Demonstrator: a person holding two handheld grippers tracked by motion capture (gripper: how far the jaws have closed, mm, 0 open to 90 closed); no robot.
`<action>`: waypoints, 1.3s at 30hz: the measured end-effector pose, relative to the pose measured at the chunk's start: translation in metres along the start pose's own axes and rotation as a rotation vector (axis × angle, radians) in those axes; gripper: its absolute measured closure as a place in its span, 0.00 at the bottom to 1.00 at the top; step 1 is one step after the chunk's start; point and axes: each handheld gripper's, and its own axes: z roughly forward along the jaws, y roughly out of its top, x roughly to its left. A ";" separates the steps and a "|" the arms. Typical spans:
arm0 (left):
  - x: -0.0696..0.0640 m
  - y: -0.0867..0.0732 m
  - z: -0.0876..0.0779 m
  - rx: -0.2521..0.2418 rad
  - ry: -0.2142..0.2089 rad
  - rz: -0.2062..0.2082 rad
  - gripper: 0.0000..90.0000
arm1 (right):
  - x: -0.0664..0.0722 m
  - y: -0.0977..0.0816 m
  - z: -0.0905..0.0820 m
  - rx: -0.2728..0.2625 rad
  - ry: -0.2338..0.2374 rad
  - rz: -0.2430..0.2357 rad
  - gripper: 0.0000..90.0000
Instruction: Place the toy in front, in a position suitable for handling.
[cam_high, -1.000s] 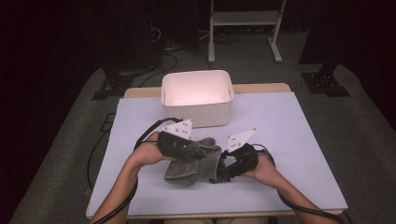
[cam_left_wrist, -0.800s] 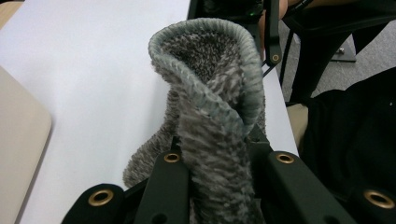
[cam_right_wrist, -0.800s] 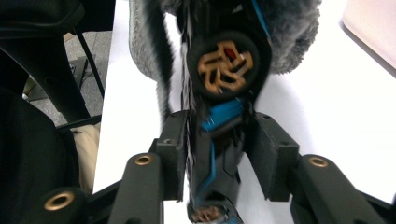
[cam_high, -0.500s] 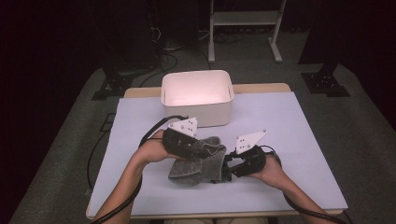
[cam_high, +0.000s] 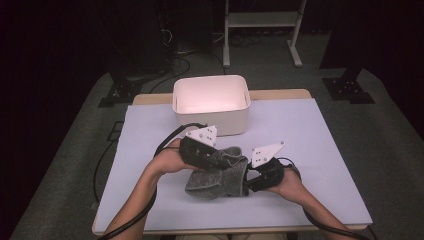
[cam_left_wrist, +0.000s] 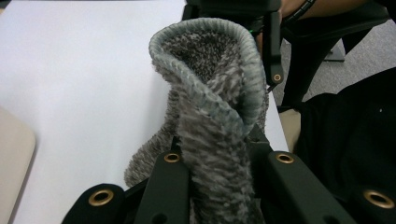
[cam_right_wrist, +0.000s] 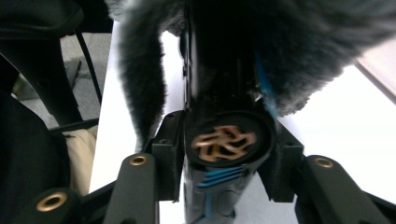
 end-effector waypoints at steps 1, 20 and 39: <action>0.000 0.000 -0.001 0.007 0.001 -0.004 0.85 | 0.000 0.000 0.000 0.000 -0.002 0.002 0.62; -0.003 -0.006 -0.011 0.000 -0.007 -0.015 0.86 | -0.003 -0.002 0.001 -0.039 0.005 0.031 0.62; -0.002 0.022 0.000 0.058 -0.011 0.037 0.86 | 0.000 0.001 0.006 -0.045 0.003 0.008 0.62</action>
